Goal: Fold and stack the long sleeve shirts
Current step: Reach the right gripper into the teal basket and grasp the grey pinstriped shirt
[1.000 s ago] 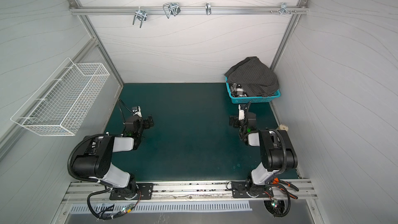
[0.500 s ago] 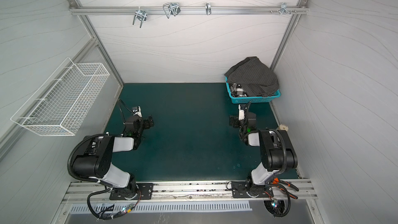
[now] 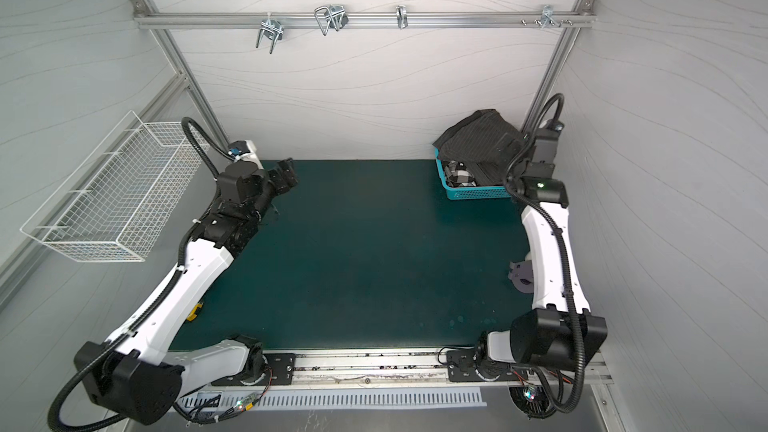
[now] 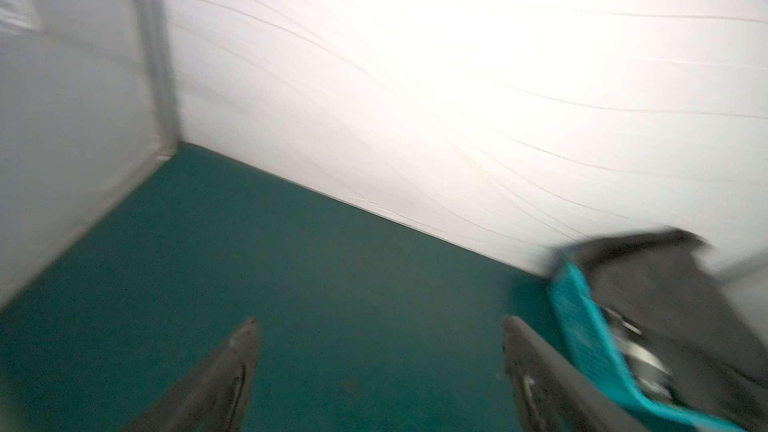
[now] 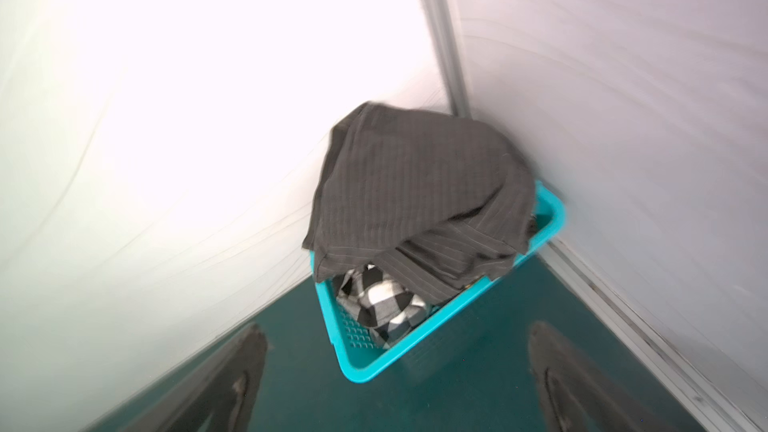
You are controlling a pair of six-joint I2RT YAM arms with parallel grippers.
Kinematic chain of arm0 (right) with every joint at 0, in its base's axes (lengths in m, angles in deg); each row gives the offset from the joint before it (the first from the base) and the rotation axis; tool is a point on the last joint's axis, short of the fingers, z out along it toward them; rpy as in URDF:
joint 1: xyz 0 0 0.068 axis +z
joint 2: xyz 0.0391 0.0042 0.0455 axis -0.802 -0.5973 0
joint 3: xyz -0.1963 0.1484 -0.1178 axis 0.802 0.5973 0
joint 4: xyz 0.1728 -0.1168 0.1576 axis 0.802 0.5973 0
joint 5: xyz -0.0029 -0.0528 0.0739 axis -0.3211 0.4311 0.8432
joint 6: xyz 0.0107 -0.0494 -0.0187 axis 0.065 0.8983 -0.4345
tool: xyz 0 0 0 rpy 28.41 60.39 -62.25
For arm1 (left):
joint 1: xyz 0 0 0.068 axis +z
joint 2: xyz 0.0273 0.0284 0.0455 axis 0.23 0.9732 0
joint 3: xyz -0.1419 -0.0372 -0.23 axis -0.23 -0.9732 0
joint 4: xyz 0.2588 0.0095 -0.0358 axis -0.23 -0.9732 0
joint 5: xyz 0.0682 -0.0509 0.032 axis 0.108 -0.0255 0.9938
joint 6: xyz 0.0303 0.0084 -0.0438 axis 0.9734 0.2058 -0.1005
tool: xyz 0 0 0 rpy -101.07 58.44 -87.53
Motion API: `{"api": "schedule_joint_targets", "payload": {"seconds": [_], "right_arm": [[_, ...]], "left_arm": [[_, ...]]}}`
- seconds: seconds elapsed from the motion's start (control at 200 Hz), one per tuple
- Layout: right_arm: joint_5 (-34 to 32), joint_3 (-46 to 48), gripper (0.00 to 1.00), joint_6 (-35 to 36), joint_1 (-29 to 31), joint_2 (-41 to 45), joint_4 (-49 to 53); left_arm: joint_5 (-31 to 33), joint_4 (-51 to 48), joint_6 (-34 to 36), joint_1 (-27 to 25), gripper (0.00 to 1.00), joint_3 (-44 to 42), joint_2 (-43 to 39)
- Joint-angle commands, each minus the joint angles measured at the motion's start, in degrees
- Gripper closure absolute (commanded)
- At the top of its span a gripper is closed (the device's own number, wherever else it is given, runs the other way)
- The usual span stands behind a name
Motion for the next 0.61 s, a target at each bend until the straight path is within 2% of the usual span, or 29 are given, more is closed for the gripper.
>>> {"api": "schedule_joint_targets", "payload": {"seconds": [0.0,0.11,0.2,0.325,0.47,0.6], "right_arm": [[3.5,-10.1,0.01,-0.6,0.4,-14.2,22.0],[6.6,-19.0,0.06,2.2,-0.3,-23.7,23.1],[9.7,-24.3,0.11,4.1,-0.3,-30.0,21.5],[9.9,-29.0,0.12,4.2,-0.3,-37.7,17.8],[10.8,-37.2,0.14,2.3,-0.6,-47.4,15.5],[14.1,-40.6,0.14,-2.0,-2.0,-53.0,10.3]], "left_arm": [[-6.0,-13.6,-5.7,-6.1,0.1,-0.7,5.5],[-4.2,-15.1,-3.2,-11.0,0.11,-0.5,9.2],[-6.1,-13.6,-2.4,-11.2,0.11,-1.4,11.5],[-6.7,-10.8,-0.3,-11.2,0.13,-1.5,14.4],[-8.2,-11.3,-0.6,-11.1,0.15,-1.1,17.1],[-9.4,-10.6,-2.1,-11.2,0.16,-2.4,17.4]]}}
